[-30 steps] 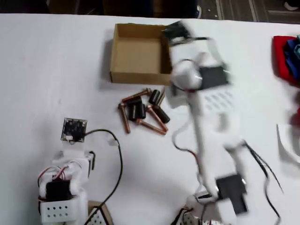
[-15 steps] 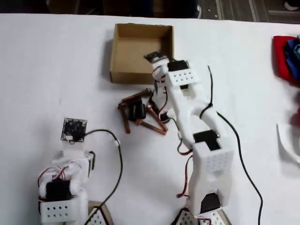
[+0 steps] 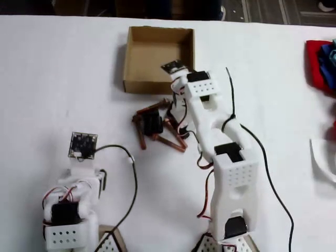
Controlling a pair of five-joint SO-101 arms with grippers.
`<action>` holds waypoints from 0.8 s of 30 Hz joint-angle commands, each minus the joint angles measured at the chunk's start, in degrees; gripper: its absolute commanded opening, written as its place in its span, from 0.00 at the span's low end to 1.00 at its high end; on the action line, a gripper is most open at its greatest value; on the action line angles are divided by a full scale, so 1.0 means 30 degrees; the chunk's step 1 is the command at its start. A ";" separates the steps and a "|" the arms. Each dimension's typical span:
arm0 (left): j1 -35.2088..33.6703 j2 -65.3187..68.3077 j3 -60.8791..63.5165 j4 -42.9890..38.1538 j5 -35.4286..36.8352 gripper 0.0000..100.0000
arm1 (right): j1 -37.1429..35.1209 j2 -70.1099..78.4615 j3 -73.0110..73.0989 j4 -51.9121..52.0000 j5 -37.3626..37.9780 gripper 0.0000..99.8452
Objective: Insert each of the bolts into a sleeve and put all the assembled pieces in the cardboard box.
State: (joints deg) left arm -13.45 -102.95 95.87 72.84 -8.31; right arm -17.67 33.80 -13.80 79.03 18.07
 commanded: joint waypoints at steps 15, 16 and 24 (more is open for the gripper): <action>0.0088 -0.0029 0.0425 0.0059 0.0000 0.17 | -0.1128 -0.3062 0.0059 0.1421 0.0029 0.21; 0.0088 -0.0029 0.0425 0.0059 0.0000 0.17 | -0.1363 -0.3062 0.0293 0.1421 0.0029 0.21; 0.0088 -0.0029 0.0425 0.0059 0.0000 0.17 | -0.2125 -0.3062 0.3311 -0.0952 0.0000 0.21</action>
State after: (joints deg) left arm -13.45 -102.95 95.87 72.84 -8.31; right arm -24.00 28.53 -5.54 78.59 18.07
